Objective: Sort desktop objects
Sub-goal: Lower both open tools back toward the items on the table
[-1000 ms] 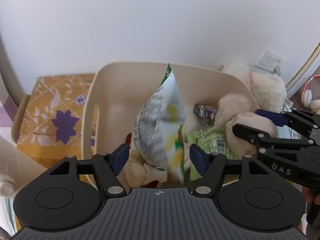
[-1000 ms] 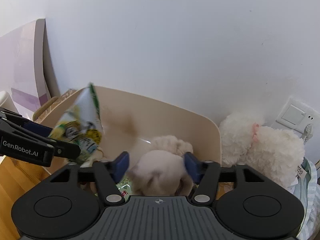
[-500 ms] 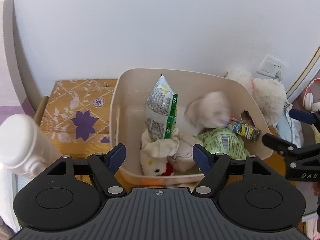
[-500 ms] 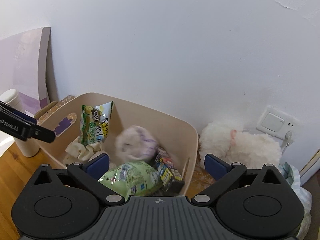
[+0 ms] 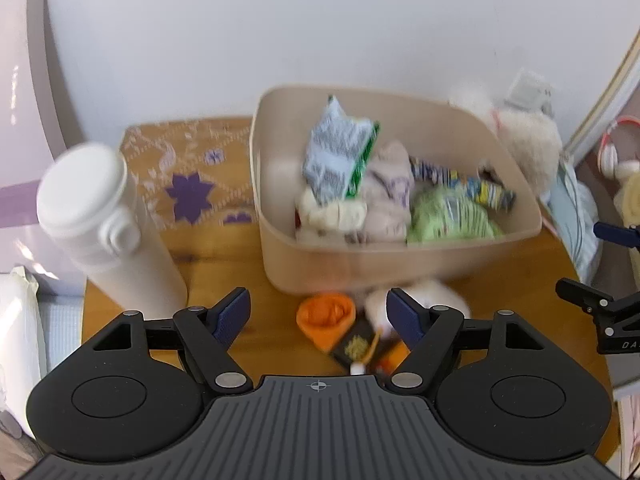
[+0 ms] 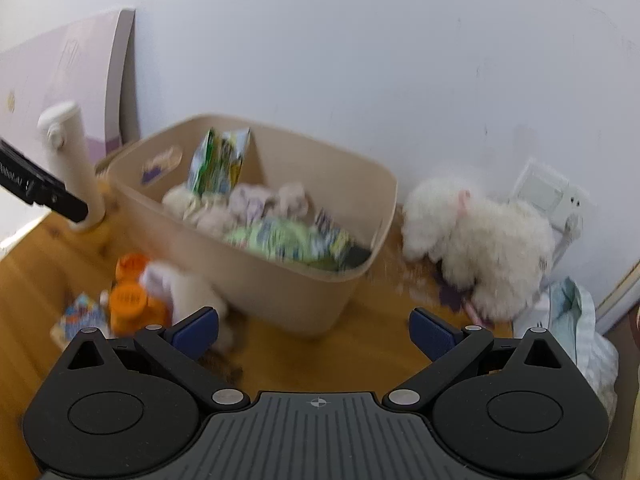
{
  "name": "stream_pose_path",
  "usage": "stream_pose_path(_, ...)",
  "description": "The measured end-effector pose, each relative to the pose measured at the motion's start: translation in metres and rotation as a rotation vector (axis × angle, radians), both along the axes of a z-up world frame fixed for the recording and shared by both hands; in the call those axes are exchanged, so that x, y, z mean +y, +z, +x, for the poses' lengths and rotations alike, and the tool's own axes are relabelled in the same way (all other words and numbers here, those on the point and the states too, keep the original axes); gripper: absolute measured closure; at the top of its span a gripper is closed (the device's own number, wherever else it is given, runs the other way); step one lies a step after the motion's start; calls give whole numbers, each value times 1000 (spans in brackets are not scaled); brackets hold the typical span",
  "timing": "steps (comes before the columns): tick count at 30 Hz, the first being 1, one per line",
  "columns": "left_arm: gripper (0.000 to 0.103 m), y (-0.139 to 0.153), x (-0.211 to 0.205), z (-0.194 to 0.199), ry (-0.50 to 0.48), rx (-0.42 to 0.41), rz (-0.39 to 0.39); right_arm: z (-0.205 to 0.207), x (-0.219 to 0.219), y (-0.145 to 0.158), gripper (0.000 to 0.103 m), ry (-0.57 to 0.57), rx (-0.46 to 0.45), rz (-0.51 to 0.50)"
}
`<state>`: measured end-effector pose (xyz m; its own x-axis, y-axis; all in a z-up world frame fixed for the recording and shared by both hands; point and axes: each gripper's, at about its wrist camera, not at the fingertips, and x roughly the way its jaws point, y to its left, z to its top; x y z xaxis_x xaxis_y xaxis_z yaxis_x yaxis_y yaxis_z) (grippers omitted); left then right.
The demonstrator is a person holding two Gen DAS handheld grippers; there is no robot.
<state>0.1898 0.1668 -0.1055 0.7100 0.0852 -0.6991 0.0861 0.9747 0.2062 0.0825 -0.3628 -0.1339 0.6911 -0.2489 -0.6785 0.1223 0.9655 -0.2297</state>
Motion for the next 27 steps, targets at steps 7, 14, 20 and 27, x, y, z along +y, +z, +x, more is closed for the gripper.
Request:
stream_pose_path(7, 27, -30, 0, -17, -16, 81, 14, -28, 1, -24, 0, 77, 91, 39)
stream_pose_path(14, 27, -58, -6, -30, -67, 174, 74, -45, 15, -40, 0, 217, 173, 36)
stream_pose_path(20, 27, -80, -10, -33, -91, 229, 153, -53, 32, -61, 0, 300, 242, 15)
stream_pose_path(27, 27, -100, -10, -27, -92, 280, 178, -66, 56, -93, 0, 381, 327, -12)
